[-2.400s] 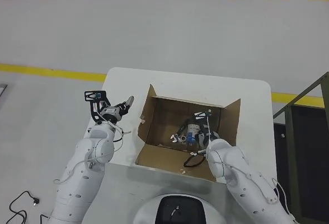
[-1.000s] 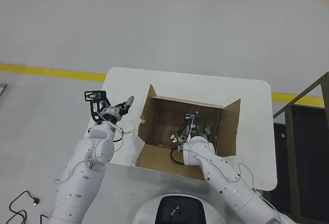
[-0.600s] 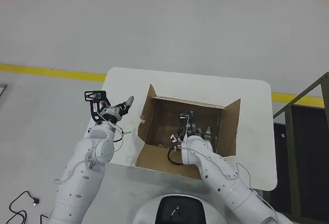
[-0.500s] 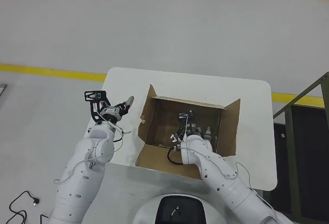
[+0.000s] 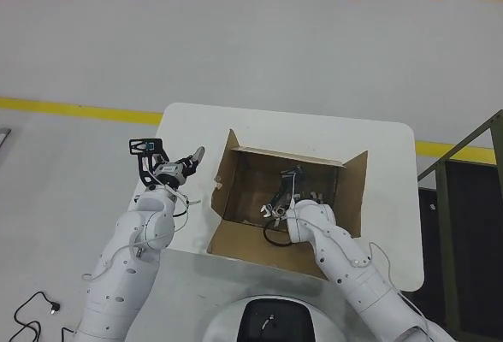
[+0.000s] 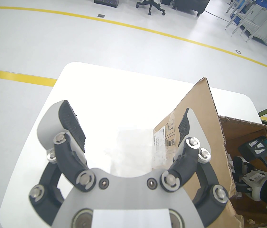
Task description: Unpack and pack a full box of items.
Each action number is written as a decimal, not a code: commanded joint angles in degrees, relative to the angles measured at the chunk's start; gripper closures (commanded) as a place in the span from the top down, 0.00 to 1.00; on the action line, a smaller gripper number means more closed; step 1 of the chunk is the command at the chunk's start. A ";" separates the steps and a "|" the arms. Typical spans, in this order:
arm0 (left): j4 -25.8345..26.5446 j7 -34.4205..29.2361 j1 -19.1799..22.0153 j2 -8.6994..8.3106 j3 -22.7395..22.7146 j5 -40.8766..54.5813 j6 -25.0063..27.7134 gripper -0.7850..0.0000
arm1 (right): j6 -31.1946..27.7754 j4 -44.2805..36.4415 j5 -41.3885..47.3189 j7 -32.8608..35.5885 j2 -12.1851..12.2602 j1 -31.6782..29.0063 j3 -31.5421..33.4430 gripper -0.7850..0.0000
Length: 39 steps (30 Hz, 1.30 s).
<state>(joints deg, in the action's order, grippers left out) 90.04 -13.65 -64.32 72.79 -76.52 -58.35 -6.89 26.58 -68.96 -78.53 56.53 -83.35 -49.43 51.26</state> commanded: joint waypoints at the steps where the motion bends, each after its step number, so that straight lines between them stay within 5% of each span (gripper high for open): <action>1: 0.00 0.00 0.00 0.00 0.00 0.00 0.00 1.00 | -0.31 0.02 -0.34 -0.01 -0.12 -0.11 -0.02 0.65; 9: 0.00 0.00 0.00 0.00 0.00 0.00 0.00 1.00 | -0.76 0.36 -0.20 0.08 -0.75 -0.46 0.63 0.53; 13: 0.00 0.00 0.00 0.00 0.00 0.00 0.00 1.00 | -0.73 0.57 0.05 -0.25 -1.03 -0.68 1.14 0.26; 15: 0.00 0.00 0.00 0.00 0.00 0.00 0.00 1.00 | -0.62 0.53 0.04 -0.40 -1.15 -0.86 1.35 0.02; 27: 0.00 0.00 0.00 0.00 0.00 0.00 0.00 1.00 | -0.69 -6.69 -1.18 -0.26 -1.33 -2.81 3.77 0.00; 39: 0.00 0.00 0.00 0.00 0.00 0.00 0.00 1.00 | -3.38 -27.81 -4.63 2.72 -0.71 -9.10 6.68 0.00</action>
<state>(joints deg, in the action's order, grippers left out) 90.04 -13.65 -64.32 72.79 -76.52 -58.35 -6.89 23.32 -94.96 -82.86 58.77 -84.15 -58.01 57.47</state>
